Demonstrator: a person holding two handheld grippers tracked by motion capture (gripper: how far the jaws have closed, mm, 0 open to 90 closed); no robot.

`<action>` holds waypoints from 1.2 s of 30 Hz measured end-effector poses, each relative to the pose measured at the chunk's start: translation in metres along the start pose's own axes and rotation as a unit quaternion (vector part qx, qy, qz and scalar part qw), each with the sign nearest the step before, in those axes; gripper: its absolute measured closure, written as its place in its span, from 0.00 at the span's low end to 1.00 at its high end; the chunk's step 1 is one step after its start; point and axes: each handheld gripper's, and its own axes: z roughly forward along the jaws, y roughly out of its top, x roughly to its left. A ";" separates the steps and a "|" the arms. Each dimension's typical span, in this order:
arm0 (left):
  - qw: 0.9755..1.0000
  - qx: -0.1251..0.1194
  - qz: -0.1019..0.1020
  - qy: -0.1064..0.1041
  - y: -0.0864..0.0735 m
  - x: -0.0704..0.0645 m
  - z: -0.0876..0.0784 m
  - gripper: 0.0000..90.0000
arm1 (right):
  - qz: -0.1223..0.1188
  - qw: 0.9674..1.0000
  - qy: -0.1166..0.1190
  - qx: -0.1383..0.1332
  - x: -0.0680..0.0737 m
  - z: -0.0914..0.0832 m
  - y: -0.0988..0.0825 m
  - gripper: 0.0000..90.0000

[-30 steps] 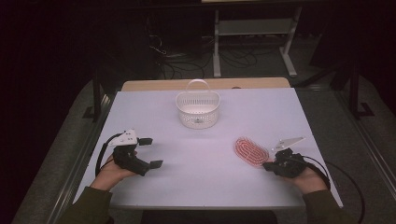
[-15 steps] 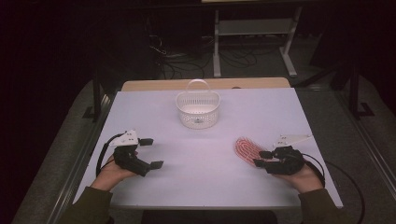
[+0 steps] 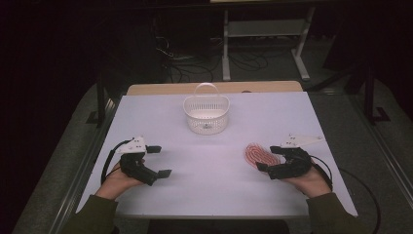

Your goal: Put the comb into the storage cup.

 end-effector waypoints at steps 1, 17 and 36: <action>1.000 0.000 0.001 0.001 0.000 0.000 0.000 0.00 | 0.000 1.000 -0.002 -0.003 0.000 0.001 0.001 0.14; 1.000 -0.005 0.009 0.002 -0.001 -0.007 -0.001 0.01 | -0.009 0.999 -0.002 -0.033 0.000 0.005 0.008 0.00; 1.000 -0.006 0.005 -0.002 -0.003 -0.009 -0.002 0.00 | -0.022 1.000 0.006 -0.018 0.004 0.001 0.016 0.00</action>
